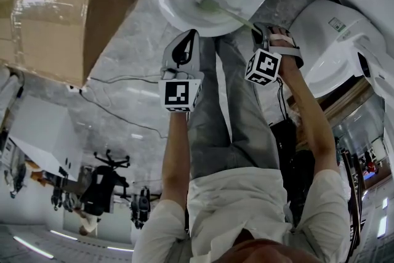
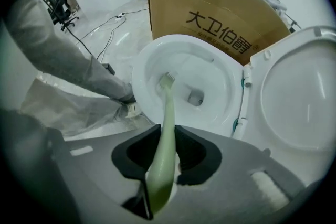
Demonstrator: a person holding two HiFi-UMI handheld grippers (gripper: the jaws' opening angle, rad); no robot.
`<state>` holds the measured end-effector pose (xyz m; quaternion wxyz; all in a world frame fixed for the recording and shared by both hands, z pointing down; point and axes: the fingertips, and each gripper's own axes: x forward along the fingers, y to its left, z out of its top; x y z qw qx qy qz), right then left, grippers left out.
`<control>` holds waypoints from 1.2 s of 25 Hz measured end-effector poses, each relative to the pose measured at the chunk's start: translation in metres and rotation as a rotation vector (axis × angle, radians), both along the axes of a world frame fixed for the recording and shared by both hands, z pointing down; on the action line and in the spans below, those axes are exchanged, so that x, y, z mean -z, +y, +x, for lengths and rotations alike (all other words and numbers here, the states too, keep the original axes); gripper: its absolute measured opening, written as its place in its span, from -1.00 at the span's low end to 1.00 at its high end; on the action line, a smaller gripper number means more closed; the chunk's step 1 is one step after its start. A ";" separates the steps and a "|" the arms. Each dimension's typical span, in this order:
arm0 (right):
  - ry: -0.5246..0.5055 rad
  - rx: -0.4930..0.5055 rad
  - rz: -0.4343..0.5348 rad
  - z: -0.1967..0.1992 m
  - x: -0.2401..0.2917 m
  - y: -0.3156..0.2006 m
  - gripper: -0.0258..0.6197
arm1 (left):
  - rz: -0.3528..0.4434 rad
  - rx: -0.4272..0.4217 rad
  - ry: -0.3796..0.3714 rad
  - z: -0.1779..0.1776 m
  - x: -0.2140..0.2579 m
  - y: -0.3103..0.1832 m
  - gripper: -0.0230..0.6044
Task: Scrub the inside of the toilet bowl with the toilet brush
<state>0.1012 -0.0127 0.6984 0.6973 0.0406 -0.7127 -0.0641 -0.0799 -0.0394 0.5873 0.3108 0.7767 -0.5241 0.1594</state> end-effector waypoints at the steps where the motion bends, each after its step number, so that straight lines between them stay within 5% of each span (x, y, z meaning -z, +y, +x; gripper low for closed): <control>1: 0.016 0.028 0.012 0.003 0.000 -0.003 -0.64 | 0.000 0.000 0.000 0.000 0.000 0.000 -0.87; 10: 0.166 0.170 0.106 0.031 -0.001 -0.039 -0.66 | -0.006 -0.006 0.000 0.002 -0.001 0.002 -0.87; 30: 0.301 0.180 0.258 0.058 -0.001 -0.115 -0.66 | -0.006 0.005 0.006 -0.004 -0.003 -0.005 -0.87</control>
